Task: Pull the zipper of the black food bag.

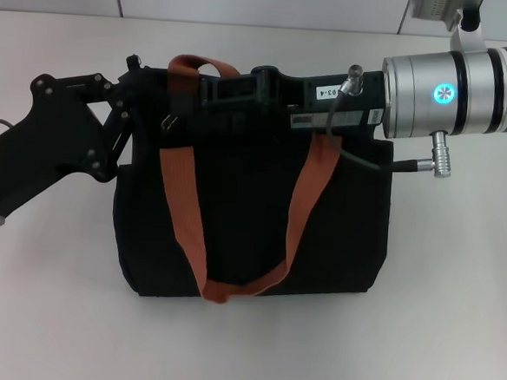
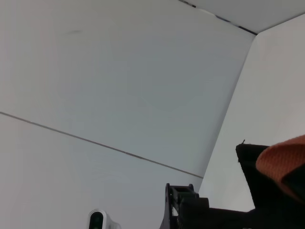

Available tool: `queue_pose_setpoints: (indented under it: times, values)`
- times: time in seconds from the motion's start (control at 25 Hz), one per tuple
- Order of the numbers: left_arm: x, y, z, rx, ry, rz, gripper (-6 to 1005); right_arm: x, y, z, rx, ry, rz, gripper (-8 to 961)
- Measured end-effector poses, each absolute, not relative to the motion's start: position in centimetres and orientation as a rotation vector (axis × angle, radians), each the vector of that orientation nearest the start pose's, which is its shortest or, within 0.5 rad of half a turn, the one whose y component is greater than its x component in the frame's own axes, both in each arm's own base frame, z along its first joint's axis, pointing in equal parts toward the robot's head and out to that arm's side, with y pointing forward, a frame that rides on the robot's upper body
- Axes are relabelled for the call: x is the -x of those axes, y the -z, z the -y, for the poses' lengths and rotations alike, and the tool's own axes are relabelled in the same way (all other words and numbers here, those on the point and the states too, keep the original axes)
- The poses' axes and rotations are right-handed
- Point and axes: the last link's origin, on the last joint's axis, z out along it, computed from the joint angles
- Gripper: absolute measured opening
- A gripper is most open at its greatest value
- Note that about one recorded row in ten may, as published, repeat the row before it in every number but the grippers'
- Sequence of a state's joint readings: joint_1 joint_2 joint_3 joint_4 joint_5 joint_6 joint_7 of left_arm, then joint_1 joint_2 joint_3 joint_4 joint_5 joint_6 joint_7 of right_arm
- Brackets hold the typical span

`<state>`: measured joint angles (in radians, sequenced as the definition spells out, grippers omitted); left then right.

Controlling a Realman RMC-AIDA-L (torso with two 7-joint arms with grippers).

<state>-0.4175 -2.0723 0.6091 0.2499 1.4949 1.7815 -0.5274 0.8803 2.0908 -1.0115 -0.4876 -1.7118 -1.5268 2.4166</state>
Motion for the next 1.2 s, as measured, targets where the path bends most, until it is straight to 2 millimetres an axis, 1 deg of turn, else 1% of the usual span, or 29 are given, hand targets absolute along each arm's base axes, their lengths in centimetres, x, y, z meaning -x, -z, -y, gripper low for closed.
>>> queue_pose_setpoints:
  times: [0.2,0.6,0.96,1.2]
  values:
    - [26.4,-0.28,-28.16,2.17,1.19,0.003,20,-11.69,5.42,-36.91,2.767,-0.901,-1.887,529]
    - [26.28,-0.26,-28.24,2.173,1.196,0.004,20,-11.73,5.71,-36.89,2.756,-0.955,-1.878,527]
    - [26.27,-0.3,-28.24,2.171,1.199,0.004,20,-12.06,5.88,-36.83,2.737,-0.961,-1.891,522]
    - [26.24,-0.31,-28.2,2.172,1.202,0.002,21,-12.18,6.24,-36.93,2.729,-0.93,-1.887,442]
